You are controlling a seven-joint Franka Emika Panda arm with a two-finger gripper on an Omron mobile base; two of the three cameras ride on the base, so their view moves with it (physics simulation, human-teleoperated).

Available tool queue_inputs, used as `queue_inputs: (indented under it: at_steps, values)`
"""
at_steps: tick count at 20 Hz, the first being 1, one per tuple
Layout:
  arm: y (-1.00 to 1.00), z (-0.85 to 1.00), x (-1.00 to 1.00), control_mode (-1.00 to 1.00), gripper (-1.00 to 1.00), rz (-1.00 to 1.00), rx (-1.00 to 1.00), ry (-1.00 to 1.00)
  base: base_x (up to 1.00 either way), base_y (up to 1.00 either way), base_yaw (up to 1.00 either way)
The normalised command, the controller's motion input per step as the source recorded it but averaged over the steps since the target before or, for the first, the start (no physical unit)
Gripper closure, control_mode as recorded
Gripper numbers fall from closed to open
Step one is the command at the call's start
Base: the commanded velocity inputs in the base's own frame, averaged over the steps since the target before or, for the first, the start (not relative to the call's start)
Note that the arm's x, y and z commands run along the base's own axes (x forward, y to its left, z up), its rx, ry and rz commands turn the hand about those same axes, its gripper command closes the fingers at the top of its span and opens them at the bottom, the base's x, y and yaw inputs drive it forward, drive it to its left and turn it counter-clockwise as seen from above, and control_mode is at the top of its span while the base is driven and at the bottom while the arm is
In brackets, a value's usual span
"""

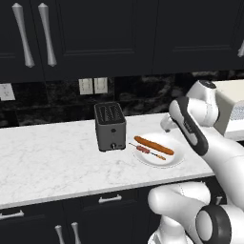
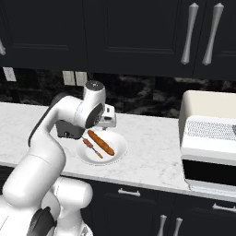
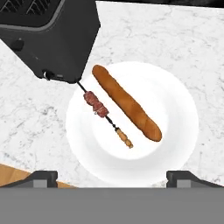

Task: Pick up the kebab skewer and baguette bread, and place them inside the toaster oven. Close the toaster oven door and start by setting the timer.

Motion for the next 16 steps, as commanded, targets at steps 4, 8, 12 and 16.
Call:
queue_inputs:
  at_steps: [4,8,12,16]
  values:
    - [-0.09,-0.81,0.53,-1.0,-1.0,0.14,0.0,0.28,0.0,0.0,0.0]
    - [-0.3,-0.88,0.4,-1.0,-1.0,0.14,0.0,0.15,0.0,0.0,0.0]
    - [-0.27,-0.67,0.26,-1.0,-1.0,0.13,0.0,0.0,0.0,0.0,0.0]
    - [-0.04,-0.34,0.08,-1.0,-1.0,0.06,0.0,0.0,0.0,0.0,0.0]
